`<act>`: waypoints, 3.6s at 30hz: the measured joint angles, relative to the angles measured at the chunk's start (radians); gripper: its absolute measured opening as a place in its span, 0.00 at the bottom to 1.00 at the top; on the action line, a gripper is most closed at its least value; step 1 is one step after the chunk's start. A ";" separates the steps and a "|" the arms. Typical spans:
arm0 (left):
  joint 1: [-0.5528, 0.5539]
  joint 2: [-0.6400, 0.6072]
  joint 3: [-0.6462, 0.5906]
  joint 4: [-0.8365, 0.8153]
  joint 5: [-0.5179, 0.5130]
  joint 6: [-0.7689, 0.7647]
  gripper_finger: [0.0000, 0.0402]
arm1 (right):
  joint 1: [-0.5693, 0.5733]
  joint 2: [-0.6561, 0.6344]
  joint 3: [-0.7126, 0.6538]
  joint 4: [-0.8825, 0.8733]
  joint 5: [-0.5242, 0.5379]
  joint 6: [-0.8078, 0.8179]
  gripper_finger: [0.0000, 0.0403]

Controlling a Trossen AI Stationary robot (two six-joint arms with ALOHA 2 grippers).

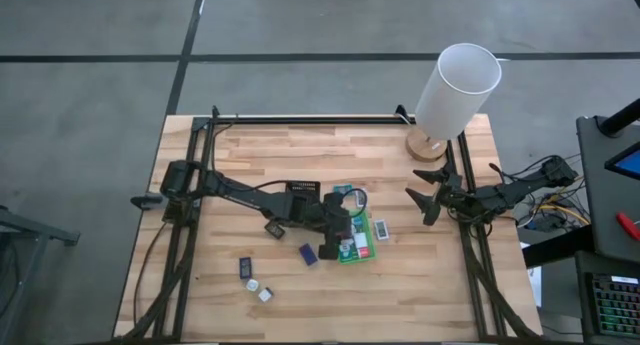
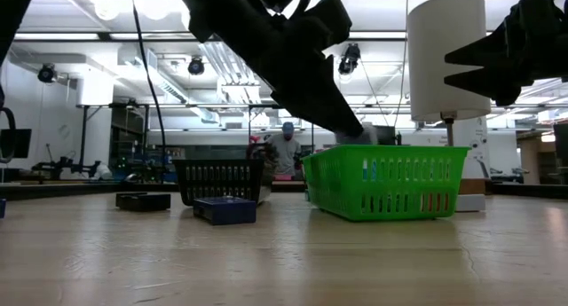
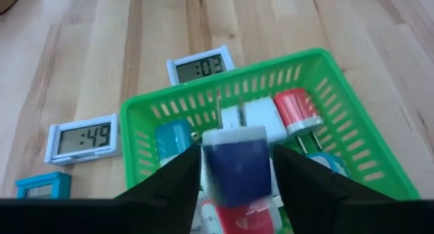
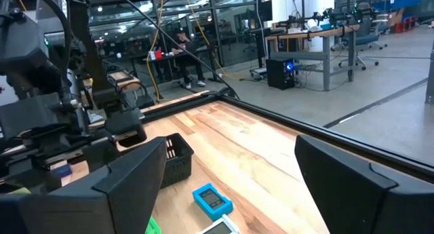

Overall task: Pick & Place Office items
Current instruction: Put the violet charger adapter into the green bin, then put the green charger adapter into the green bin

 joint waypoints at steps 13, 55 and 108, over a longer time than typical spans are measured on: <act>0.002 -0.039 0.000 -0.060 0.026 -0.007 0.55 | 0.000 0.000 0.000 0.000 0.000 0.000 0.79; -0.539 -0.633 -0.523 -0.484 -0.125 -0.828 0.54 | 0.000 0.000 0.000 0.000 0.000 0.000 0.80; -0.743 -0.620 -0.677 -0.209 -0.171 -0.640 0.54 | 0.000 0.000 0.000 0.000 0.000 0.000 0.81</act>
